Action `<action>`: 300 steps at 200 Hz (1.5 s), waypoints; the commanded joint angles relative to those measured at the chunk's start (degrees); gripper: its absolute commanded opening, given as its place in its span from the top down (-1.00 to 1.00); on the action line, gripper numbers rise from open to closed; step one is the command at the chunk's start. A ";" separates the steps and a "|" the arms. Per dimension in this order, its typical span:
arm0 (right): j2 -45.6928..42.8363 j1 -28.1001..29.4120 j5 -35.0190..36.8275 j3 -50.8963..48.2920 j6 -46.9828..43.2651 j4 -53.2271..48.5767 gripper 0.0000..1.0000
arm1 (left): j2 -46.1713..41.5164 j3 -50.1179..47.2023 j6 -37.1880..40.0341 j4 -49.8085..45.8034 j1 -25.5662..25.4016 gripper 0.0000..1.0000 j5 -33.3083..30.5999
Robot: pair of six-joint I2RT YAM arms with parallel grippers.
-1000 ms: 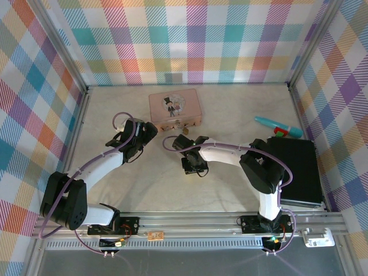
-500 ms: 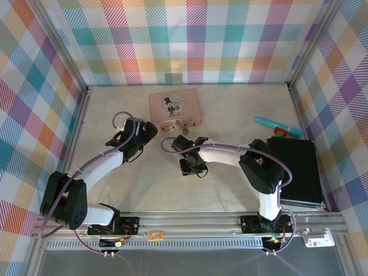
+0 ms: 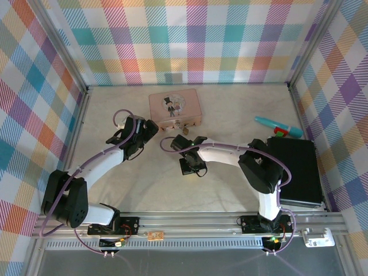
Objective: Unlock the padlock with the key
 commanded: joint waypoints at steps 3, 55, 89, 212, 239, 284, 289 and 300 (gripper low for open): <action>-2.50 -0.84 2.20 -2.38 -7.18 0.01 1.00 | 0.33 2.23 0.53 -0.38 -0.37 -1.00 2.26; -14.37 -11.92 -11.54 -8.96 -23.45 6.70 1.00 | 1.19 2.14 -0.44 5.58 -0.54 -0.98 11.49; -20.04 -19.18 -21.14 -9.53 -30.67 7.26 1.00 | 2.66 1.23 -4.13 10.04 -2.65 -0.89 19.05; -21.80 -24.49 -29.87 -4.37 -24.43 15.63 1.00 | 14.22 6.14 -46.09 27.16 -15.28 -0.72 19.32; -22.74 -24.42 -30.47 -5.49 -22.33 18.79 1.00 | 14.11 7.01 -51.79 27.00 -16.12 -0.67 17.02; -23.05 -24.49 -32.04 -7.02 -20.90 21.28 1.00 | 13.74 6.55 -56.68 27.94 -17.50 -0.65 15.99; -23.12 -24.49 -32.08 -7.18 -20.89 21.57 1.00 | 13.75 6.64 -56.77 27.88 -17.50 -0.65 15.98; -23.23 -24.42 -32.35 -7.28 -20.75 21.83 1.00 | 13.83 6.94 -56.88 27.62 -17.67 -0.65 16.07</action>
